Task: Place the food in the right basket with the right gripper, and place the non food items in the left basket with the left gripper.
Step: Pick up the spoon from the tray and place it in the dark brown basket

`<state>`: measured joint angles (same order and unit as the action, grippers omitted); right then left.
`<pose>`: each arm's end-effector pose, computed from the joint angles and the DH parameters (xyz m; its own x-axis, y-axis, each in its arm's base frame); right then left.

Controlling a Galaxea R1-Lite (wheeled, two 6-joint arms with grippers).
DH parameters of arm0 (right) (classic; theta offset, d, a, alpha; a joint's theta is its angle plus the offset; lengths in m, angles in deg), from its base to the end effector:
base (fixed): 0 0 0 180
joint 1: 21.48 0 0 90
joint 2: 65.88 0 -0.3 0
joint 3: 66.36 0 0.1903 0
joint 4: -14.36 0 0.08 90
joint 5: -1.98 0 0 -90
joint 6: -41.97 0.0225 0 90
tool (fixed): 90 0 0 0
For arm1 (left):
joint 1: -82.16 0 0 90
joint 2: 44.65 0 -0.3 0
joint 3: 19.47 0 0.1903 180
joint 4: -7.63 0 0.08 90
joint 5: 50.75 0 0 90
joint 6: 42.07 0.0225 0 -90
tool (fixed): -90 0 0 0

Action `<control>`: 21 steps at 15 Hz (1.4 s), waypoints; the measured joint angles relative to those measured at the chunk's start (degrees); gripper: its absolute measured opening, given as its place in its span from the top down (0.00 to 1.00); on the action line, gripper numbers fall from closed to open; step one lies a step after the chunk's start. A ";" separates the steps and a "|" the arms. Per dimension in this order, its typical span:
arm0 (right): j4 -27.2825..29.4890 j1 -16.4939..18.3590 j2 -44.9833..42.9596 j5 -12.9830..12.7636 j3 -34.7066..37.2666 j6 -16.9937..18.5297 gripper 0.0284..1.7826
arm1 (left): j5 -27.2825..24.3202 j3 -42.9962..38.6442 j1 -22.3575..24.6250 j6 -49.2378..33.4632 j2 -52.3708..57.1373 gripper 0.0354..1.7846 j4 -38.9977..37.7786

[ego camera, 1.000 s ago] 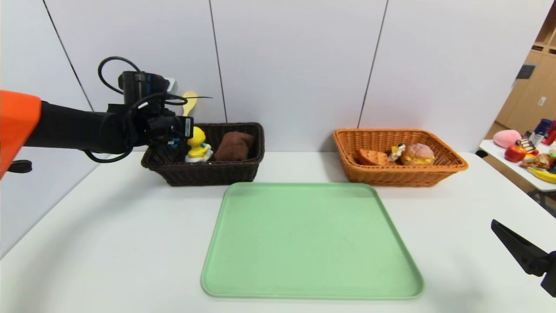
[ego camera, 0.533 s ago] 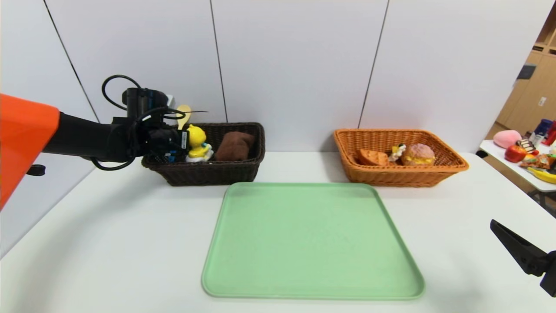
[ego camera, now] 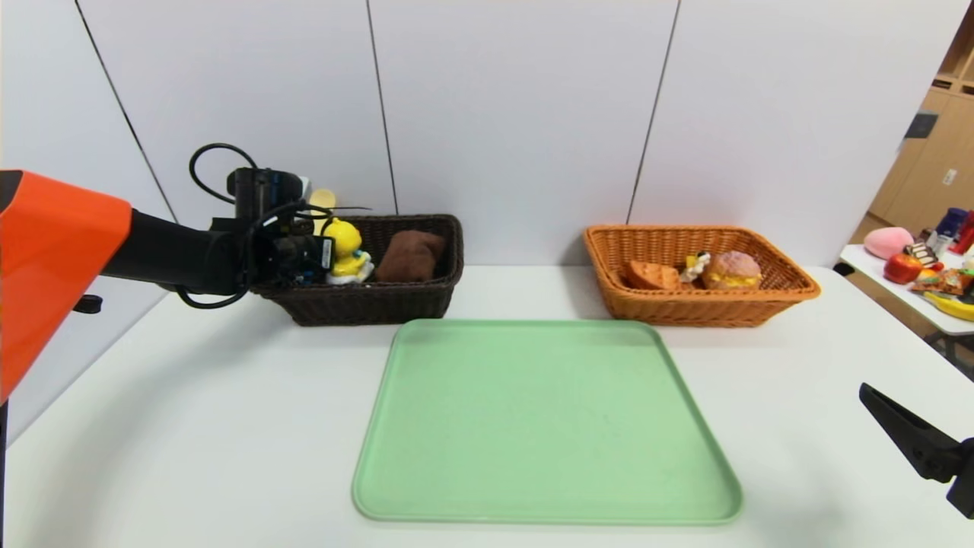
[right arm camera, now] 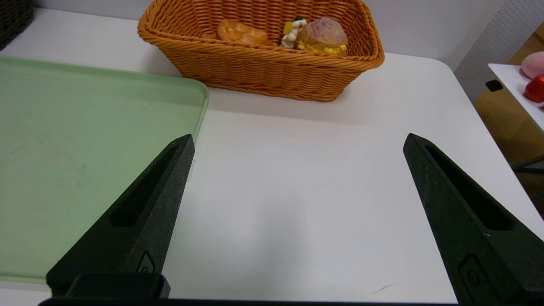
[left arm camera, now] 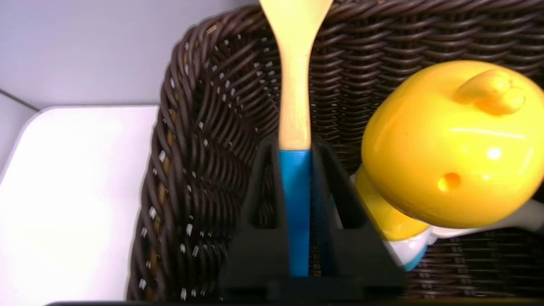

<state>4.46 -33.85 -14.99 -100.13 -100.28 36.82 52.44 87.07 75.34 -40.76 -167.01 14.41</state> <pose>0.0928 0.0155 0.1647 0.9927 0.0029 -0.1203 -0.0169 0.9932 -0.1148 0.4353 -0.0469 0.1624 0.9196 0.1198 -0.3742 -0.0848 0.9904 0.1088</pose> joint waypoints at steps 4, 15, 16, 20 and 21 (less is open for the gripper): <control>0.02 0.00 -0.01 -0.01 0.00 0.02 0.05 | 0.15 -0.22 -0.04 -0.41 0.50 0.49 -0.22; -0.09 0.00 -0.41 -0.04 -0.10 0.02 0.05 | -0.27 -1.29 -0.02 0.41 6.23 0.16 1.29; -0.07 0.00 -0.61 0.02 -0.13 0.00 0.05 | -0.29 -2.19 -0.02 0.39 6.78 0.14 2.18; -0.02 0.00 -1.16 0.05 -0.02 -0.02 0.05 | -0.18 -3.80 0.05 -0.06 8.06 0.10 2.29; 0.00 0.00 -1.22 0.05 0.00 0.00 0.05 | -0.11 -3.85 0.07 -0.05 8.35 0.10 2.29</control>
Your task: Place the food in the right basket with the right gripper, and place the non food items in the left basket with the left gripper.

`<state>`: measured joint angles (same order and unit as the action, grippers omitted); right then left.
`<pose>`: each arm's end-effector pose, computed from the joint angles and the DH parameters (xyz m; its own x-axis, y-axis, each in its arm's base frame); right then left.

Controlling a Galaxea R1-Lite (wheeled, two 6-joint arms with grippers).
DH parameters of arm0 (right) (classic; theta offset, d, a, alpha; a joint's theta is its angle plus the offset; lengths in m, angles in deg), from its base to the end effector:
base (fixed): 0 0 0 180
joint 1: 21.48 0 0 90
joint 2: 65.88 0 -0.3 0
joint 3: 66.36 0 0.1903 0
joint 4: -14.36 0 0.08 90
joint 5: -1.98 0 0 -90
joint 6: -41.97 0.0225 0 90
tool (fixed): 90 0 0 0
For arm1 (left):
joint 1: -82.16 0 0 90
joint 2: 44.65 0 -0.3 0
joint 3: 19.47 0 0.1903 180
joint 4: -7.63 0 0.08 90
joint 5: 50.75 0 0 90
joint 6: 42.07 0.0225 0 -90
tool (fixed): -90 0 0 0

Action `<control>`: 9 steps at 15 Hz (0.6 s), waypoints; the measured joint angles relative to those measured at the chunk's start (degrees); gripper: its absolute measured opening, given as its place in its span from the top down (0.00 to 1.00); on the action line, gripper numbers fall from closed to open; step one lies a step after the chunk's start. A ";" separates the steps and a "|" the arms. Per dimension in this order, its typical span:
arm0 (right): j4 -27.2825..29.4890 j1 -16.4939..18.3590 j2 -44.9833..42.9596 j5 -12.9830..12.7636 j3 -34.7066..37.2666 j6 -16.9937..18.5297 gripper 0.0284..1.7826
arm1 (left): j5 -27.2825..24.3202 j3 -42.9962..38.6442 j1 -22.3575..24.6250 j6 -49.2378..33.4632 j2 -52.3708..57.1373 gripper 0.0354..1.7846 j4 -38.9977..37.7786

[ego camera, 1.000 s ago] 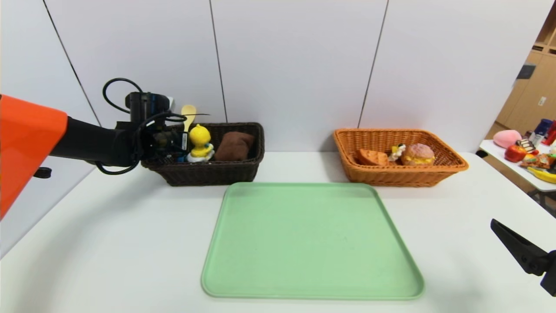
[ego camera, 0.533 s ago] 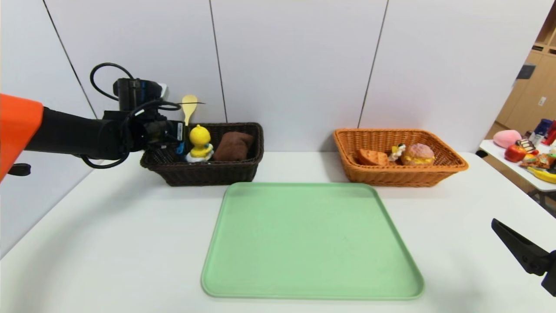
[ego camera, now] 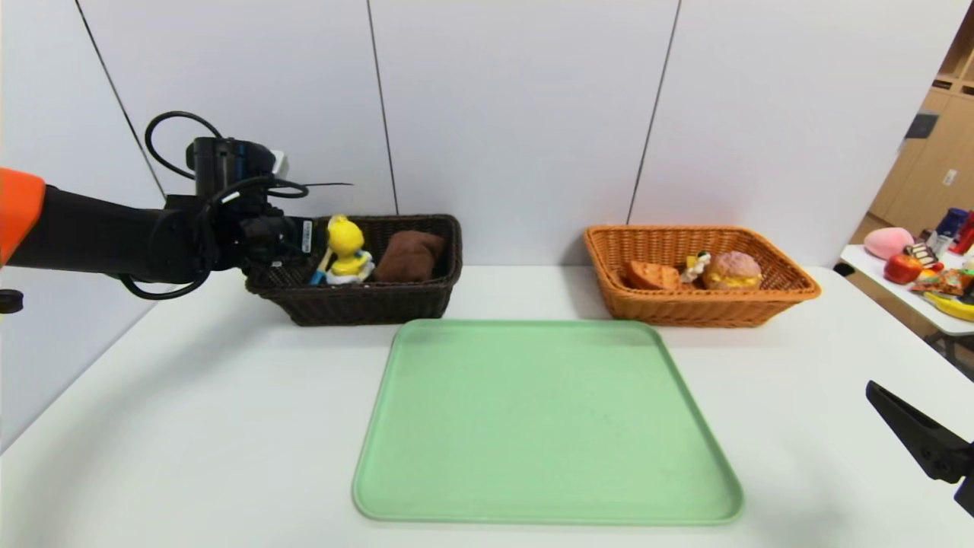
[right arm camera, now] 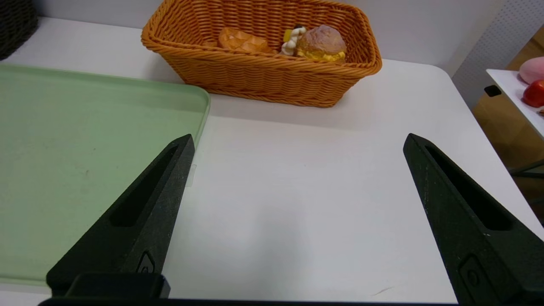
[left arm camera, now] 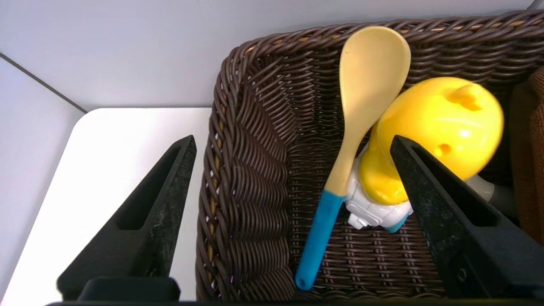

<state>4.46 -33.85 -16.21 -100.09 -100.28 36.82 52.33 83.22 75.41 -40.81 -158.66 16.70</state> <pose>0.0894 0.0148 0.1666 0.9950 0.0041 -0.0997 -0.0152 0.9938 -0.1105 0.4020 -0.0425 0.2012 0.9333 0.1174 -0.3394 -0.0885 0.9911 0.0994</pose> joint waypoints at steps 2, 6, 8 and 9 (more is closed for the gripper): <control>0.00 0.00 -0.06 0.00 0.00 -0.02 0.05 | -0.05 -0.06 -0.02 0.22 0.85 0.08 0.00; 0.00 0.00 -0.28 0.04 -0.30 -0.12 0.05 | -0.02 -1.13 -0.51 0.21 6.42 0.07 -0.17; 0.59 0.02 -0.90 0.02 -1.82 -0.52 0.05 | -0.02 -5.77 -1.37 0.16 12.79 0.06 -1.32; 1.68 0.15 -1.33 0.02 -2.69 -0.59 0.05 | 0.00 -9.75 -1.62 0.10 17.13 0.06 -2.69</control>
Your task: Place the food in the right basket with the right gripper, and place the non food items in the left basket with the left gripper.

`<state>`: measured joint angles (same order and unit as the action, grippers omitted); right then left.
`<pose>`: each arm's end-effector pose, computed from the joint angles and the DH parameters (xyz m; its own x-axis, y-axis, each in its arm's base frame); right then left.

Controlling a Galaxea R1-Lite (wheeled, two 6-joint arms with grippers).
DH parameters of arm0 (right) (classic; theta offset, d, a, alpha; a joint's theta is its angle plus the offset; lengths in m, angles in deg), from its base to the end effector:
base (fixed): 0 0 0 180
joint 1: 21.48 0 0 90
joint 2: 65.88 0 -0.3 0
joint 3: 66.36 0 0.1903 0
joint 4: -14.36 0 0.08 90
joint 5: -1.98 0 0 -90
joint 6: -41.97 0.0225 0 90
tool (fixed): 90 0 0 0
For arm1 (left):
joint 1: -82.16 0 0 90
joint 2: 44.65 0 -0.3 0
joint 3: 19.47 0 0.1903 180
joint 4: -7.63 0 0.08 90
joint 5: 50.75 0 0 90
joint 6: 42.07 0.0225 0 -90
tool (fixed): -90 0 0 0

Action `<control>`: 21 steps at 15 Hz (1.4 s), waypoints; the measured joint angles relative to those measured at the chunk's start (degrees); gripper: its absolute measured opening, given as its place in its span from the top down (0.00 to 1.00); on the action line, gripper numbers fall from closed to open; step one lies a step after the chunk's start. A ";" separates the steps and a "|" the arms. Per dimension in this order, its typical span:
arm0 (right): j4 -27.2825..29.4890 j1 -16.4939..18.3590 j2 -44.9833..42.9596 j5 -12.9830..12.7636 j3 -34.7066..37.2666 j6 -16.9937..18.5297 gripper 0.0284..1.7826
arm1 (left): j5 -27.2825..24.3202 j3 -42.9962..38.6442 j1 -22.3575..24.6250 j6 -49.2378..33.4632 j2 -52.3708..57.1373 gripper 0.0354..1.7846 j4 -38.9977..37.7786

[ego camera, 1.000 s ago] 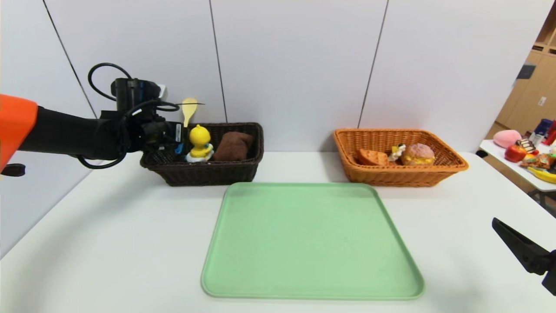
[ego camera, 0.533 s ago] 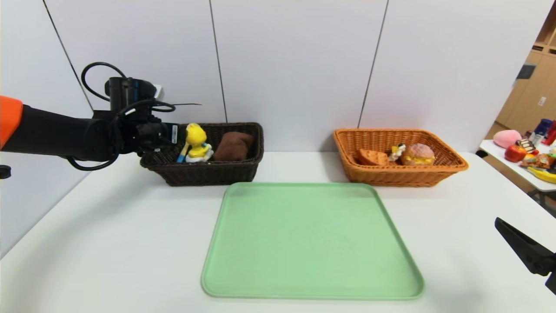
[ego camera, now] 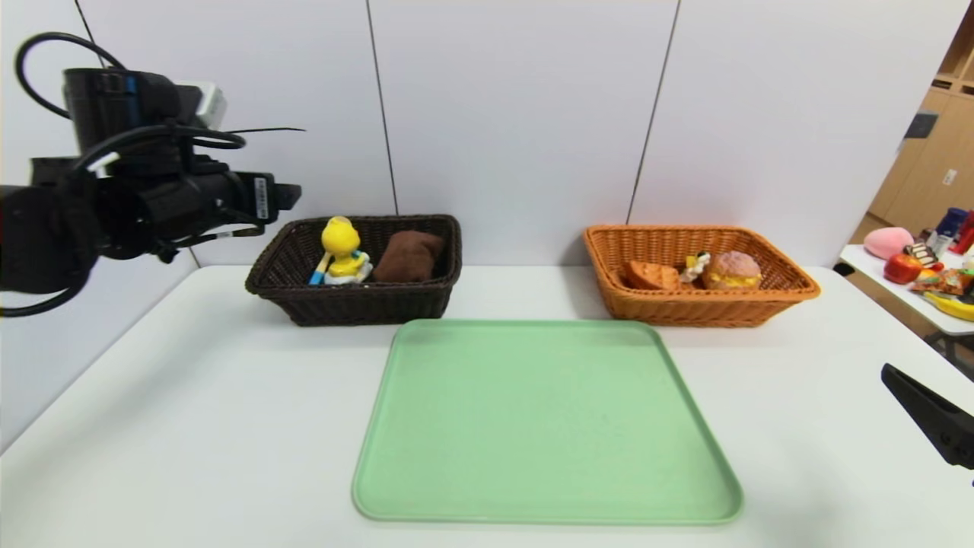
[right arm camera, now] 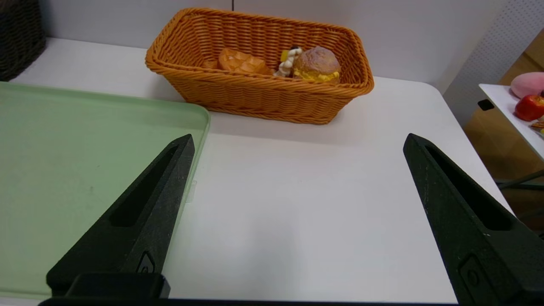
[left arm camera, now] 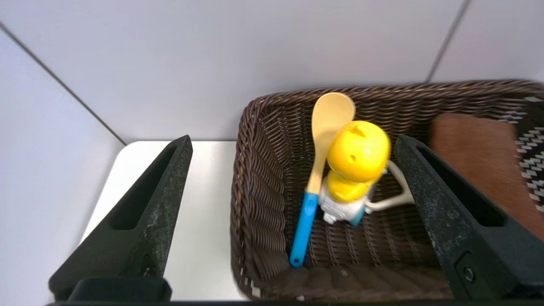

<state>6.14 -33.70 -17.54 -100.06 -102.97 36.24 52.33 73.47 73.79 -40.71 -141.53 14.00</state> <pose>0.0877 0.0142 0.1792 0.9982 0.0028 -0.0599 -0.0095 0.9936 -0.1124 0.3233 -0.0424 0.2665 0.9811 0.0844 -0.1743 -0.0743 0.9952 0.0638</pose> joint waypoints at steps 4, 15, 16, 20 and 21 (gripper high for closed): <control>2.15 1.40 -1.93 -0.11 -1.79 0.00 0.05 | 0.12 -23.10 -0.38 1.79 18.43 0.06 -7.31; 15.47 12.78 -26.89 3.29 4.61 0.50 0.05 | -3.85 -62.71 11.15 8.25 60.37 0.06 -16.98; 16.81 13.48 -29.21 3.89 5.40 1.22 0.05 | -4.49 -64.01 11.59 7.78 62.71 0.06 -16.80; 17.07 13.35 -36.74 10.67 9.03 1.33 0.05 | -8.86 -66.77 12.07 7.58 74.47 0.06 -11.12; 18.53 13.13 -39.06 12.04 9.51 1.18 0.05 | -9.17 -66.83 12.09 7.56 77.04 0.06 -8.25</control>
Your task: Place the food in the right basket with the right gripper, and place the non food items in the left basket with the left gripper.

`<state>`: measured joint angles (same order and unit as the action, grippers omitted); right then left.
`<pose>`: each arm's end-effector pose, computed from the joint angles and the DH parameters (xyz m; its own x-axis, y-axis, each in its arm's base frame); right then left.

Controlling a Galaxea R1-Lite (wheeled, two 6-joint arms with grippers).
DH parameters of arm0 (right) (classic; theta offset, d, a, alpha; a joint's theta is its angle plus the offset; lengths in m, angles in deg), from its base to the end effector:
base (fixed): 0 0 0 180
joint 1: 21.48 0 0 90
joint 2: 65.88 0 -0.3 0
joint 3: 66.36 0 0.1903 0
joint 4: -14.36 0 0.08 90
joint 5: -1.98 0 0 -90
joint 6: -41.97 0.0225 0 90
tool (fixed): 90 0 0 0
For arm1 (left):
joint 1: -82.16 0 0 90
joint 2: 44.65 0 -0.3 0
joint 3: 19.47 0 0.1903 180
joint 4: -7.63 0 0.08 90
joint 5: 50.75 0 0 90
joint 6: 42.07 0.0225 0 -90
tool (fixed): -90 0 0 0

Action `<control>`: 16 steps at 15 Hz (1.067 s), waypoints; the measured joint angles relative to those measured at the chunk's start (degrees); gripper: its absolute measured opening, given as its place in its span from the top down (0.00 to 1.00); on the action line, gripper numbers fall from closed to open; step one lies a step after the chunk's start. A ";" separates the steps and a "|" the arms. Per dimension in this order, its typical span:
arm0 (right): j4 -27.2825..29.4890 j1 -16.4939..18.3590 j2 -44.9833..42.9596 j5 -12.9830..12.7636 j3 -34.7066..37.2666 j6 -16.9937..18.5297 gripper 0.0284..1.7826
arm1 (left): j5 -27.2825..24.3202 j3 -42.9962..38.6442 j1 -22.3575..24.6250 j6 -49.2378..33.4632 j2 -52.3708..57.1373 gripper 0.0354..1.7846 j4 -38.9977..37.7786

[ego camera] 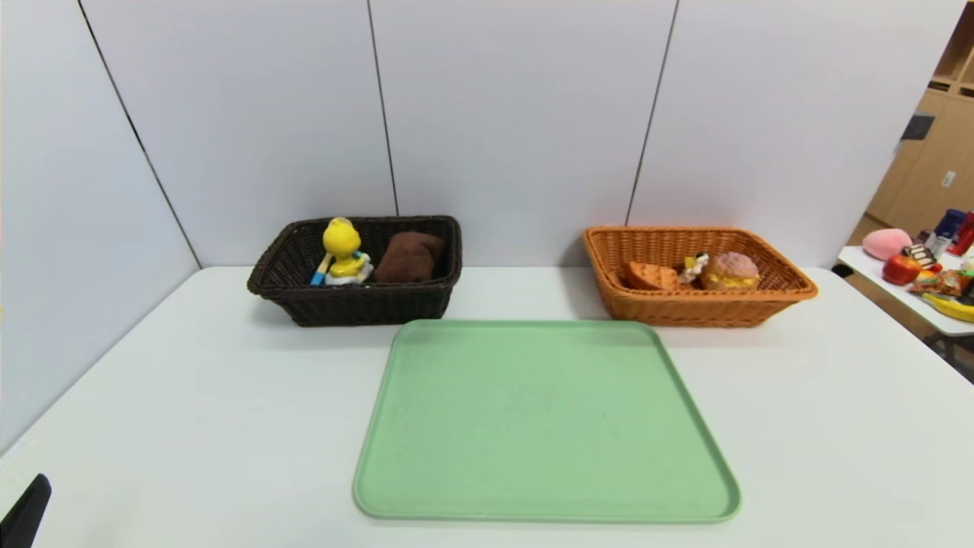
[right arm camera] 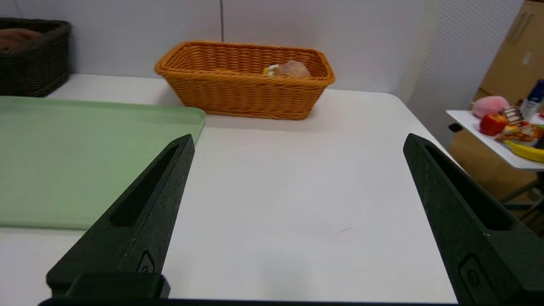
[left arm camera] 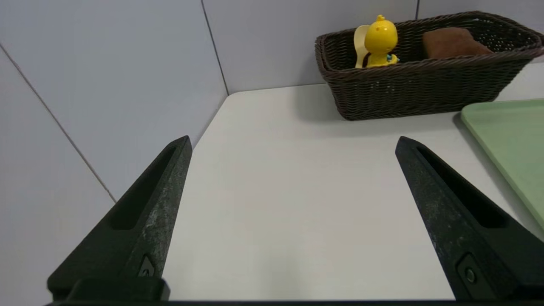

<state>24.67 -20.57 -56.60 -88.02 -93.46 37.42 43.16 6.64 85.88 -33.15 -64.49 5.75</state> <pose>-0.0133 0.0002 0.1200 0.9913 -0.0157 0.1307 0.0262 0.9966 -0.0786 0.0083 0.0021 0.1371 0.9811 0.1321 0.1414 -0.1524 0.9778 0.1439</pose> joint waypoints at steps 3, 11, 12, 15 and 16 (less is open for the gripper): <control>6.97 -0.60 -6.36 2.69 0.91 -0.60 0.05 | -0.33 -1.07 -0.06 -0.02 3.83 0.06 2.95; 6.62 -0.72 -9.33 5.49 2.89 -1.65 0.05 | -4.07 -2.72 -3.36 1.88 15.82 0.06 16.07; 6.61 -0.72 -9.35 5.53 2.90 -1.68 0.05 | -3.99 -2.74 -3.69 2.16 17.23 0.06 17.26; 7.74 -0.72 -9.35 6.08 3.12 -1.73 0.05 | -4.18 -2.74 -3.94 1.88 19.31 0.06 19.05; 9.01 -0.72 -9.35 5.45 3.12 -1.73 0.05 | -4.24 -2.74 -3.96 2.05 19.57 0.06 20.13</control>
<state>33.68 -21.29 -65.95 -82.57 -90.34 35.69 38.92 3.89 81.92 -31.10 -44.92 25.88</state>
